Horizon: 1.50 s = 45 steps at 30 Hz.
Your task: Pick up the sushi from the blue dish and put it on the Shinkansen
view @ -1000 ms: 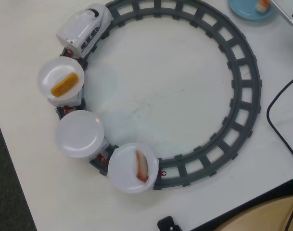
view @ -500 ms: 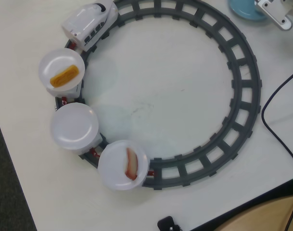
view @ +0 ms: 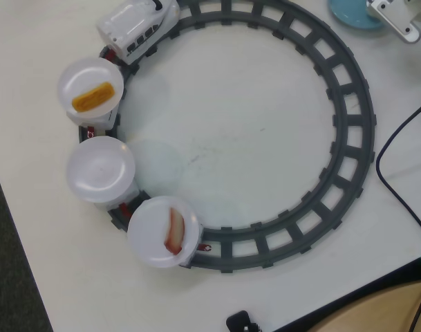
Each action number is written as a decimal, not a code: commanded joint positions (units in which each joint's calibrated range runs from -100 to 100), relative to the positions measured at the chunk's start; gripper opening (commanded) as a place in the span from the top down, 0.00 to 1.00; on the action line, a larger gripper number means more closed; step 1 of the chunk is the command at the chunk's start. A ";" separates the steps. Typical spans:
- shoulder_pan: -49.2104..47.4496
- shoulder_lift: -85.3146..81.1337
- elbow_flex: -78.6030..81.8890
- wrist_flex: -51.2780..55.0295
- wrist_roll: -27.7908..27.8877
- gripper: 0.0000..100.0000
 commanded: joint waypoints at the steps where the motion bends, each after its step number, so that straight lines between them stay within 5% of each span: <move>1: -0.25 -0.54 -2.65 0.29 0.22 0.77; 8: -0.25 -0.54 -2.65 0.29 0.22 0.99; 28: 2.48 -9.30 0.85 -0.57 -3.55 0.98; 45: -5.44 -43.71 31.55 -10.32 -8.48 0.98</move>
